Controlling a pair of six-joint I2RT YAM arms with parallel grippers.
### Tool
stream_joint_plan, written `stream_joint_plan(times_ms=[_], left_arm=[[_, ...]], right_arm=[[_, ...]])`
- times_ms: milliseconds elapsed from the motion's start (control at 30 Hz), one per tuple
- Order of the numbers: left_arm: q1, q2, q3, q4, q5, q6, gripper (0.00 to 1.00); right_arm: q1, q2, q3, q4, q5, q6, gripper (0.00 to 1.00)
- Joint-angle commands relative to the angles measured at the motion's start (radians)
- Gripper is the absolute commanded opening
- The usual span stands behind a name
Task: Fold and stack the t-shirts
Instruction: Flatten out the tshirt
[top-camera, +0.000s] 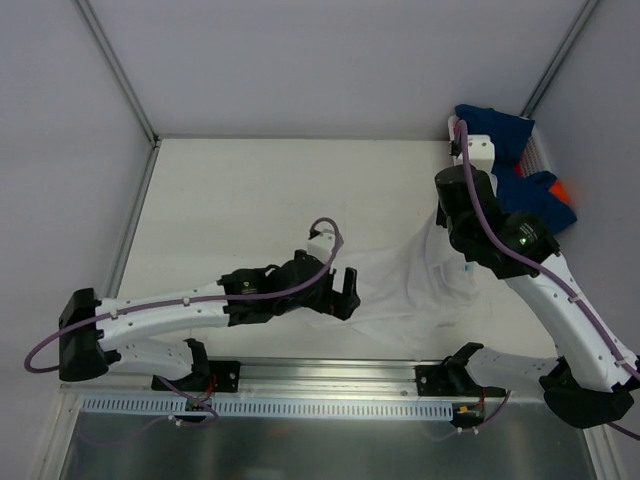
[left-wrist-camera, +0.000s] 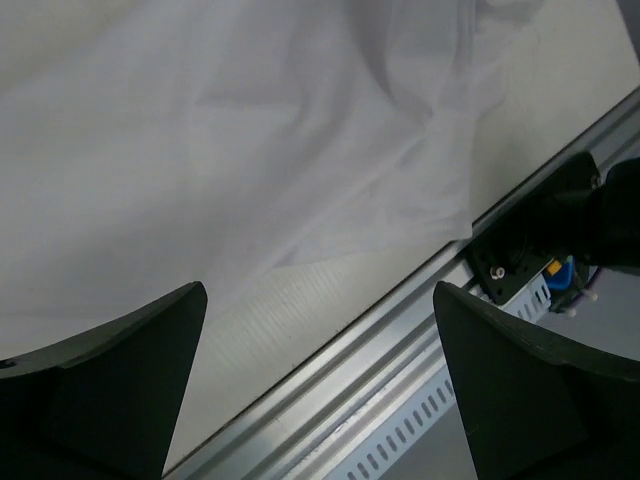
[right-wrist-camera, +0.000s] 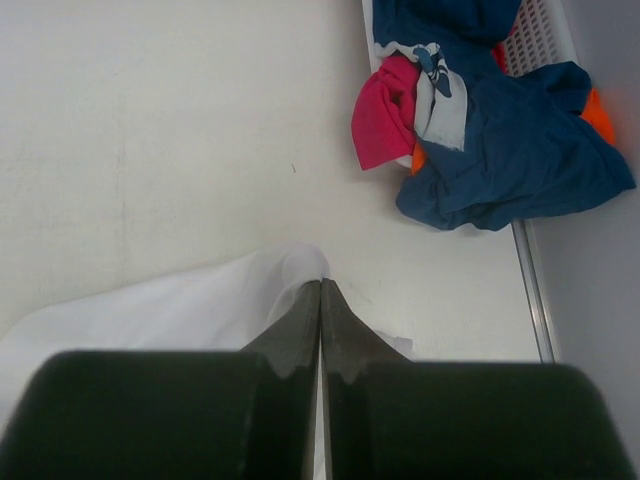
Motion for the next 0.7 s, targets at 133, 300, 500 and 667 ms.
stream_joint_plan(times_ms=[133, 300, 500, 667], left_arm=[[-0.05, 0.114, -0.097, 0.298, 0.127, -0.019, 0.99], [-0.061, 0.246, -0.111, 0.559, 0.335, -0.011, 0.99], [-0.147, 0.411, 0.013, 0.622, 0.405, 0.003, 0.99], [-0.173, 0.473, 0.026, 0.723, 0.449, -0.059, 0.99]], right_arm=[[-0.015, -0.06, -0.06, 0.033, -0.024, 0.032, 0.0], [-0.023, -0.066, -0.094, 0.048, -0.046, 0.048, 0.0], [-0.026, -0.065, -0.121, 0.052, -0.049, 0.055, 0.0], [-0.038, -0.077, -0.14, 0.054, -0.056, 0.055, 0.0]])
